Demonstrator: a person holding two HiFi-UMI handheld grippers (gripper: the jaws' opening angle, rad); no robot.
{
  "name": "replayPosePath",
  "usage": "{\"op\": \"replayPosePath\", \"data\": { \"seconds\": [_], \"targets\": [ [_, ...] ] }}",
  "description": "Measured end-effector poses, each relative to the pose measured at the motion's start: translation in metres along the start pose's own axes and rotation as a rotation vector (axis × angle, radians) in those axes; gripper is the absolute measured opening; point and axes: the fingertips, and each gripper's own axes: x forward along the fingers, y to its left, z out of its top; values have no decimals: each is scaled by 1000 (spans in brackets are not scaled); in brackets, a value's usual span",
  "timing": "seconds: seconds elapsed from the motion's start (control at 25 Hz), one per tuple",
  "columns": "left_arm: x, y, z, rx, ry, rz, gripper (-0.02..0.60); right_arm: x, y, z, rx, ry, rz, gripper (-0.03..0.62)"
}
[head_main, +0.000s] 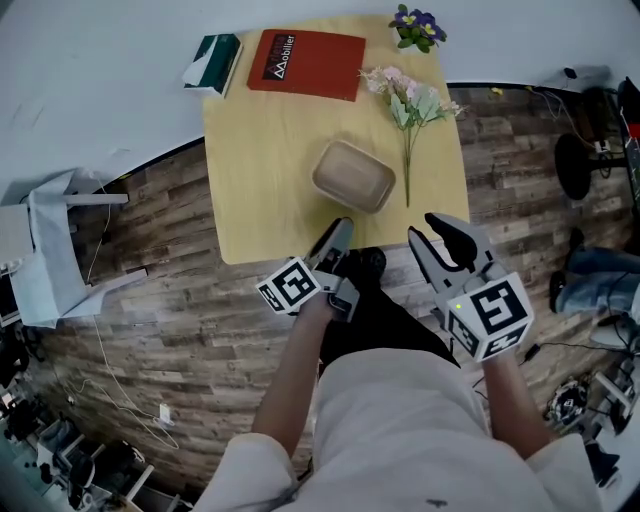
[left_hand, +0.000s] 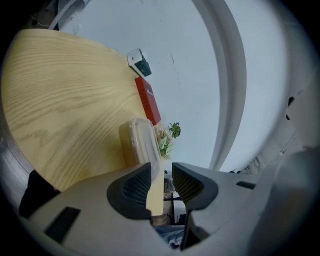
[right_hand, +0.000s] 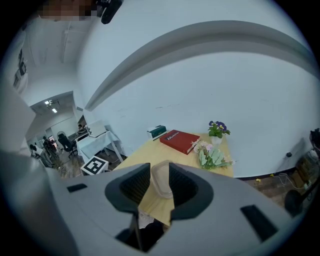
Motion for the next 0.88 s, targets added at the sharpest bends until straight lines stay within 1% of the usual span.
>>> {"op": "replayPosePath", "data": {
  "seconds": [0.12,0.24,0.32,0.48,0.64,0.88],
  "targets": [
    [7,10,-1,-17,14,5,118,3,-2,-1,0,13,-8,121],
    [12,21,1,-54,0,12,118,7,-2,-3,2,27,-11,121],
    [14,26,1,-66,-6,17,119,9,-2,-5,7,35,-13,121],
    [20,33,0,-62,9,20,118,13,-2,-7,19,44,-14,121],
    [26,37,-3,-42,26,32,118,14,-2,-11,27,52,-18,121],
    [34,43,-3,-75,27,34,118,15,-6,-14,46,58,-23,121]
  ]
}}
